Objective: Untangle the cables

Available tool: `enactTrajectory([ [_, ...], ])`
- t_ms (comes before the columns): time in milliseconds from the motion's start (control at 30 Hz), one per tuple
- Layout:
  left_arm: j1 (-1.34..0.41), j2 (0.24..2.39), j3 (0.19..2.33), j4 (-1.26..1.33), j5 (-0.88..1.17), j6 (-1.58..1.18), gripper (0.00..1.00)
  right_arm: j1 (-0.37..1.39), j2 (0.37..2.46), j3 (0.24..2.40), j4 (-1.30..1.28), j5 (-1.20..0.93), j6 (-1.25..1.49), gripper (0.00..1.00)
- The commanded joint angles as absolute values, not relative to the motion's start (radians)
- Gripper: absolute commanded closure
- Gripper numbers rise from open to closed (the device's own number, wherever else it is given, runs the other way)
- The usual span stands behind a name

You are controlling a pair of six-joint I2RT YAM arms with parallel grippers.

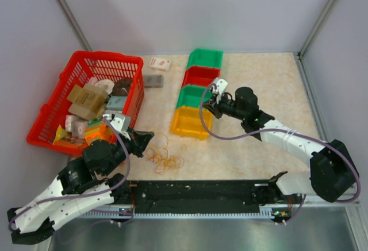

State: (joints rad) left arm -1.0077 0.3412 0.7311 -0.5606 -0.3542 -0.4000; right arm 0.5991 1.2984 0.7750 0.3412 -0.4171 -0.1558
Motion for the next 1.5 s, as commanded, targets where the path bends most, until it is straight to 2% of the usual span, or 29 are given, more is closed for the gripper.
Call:
enactTrajectory([
  [0, -1.003, 0.348, 0.736, -0.508, -0.334, -0.417, 1.0, 0.612, 1.325, 0.876, 0.128, -0.165, -0.111, 1.0],
  [200, -1.005, 0.353, 0.742, -0.512, -0.337, -0.414, 1.0, 0.675, 1.347, 0.962, -0.061, 0.099, -0.077, 1.0],
  [333, -1.003, 0.359, 0.738, -0.506, -0.336, -0.413, 1.0, 0.751, 1.354, 0.977, -0.1, 0.21, -0.081, 1.0],
  [533, -1.003, 0.371, 0.75, -0.505, -0.327, -0.405, 1.0, 0.876, 1.541, 1.098, -0.172, 0.414, -0.022, 1.0],
  [733, -1.003, 0.36, 0.775, -0.529, -0.356, -0.384, 1.0, 0.902, 1.62, 1.137, -0.176, 0.293, 0.138, 1.0],
  [933, -1.003, 0.37, 0.769, -0.519, -0.339, -0.38, 1.0, 0.9, 1.599, 1.097, -0.161, 0.209, 0.244, 1.0],
  [967, -1.003, 0.37, 0.77, -0.515, -0.336, -0.382, 1.0, 0.9, 1.588, 1.091, -0.176, 0.206, 0.262, 0.95],
  [1067, -1.003, 0.374, 0.769, -0.505, -0.325, -0.379, 1.0, 0.899, 1.523, 1.062, -0.215, 0.204, 0.313, 0.64],
  [1133, -1.003, 0.382, 0.775, -0.5, -0.318, -0.377, 1.0, 0.899, 1.464, 1.039, -0.248, 0.209, 0.324, 0.52],
  [1300, -1.003, 0.445, 0.81, -0.466, -0.272, -0.39, 1.0, 0.902, 1.239, 0.945, -0.264, 0.148, 0.308, 0.47],
  [1367, -1.003, 0.497, 0.844, -0.457, -0.22, -0.397, 1.0, 0.902, 1.154, 0.867, -0.181, 0.071, 0.327, 0.44],
  [1433, -1.003, 0.529, 0.859, -0.434, -0.183, -0.405, 1.0, 0.919, 1.097, 0.774, -0.024, -0.039, 0.368, 0.33],
  [1467, -1.003, 0.54, 0.861, -0.419, -0.166, -0.41, 1.0, 0.942, 1.077, 0.72, 0.074, -0.064, 0.386, 0.31],
])
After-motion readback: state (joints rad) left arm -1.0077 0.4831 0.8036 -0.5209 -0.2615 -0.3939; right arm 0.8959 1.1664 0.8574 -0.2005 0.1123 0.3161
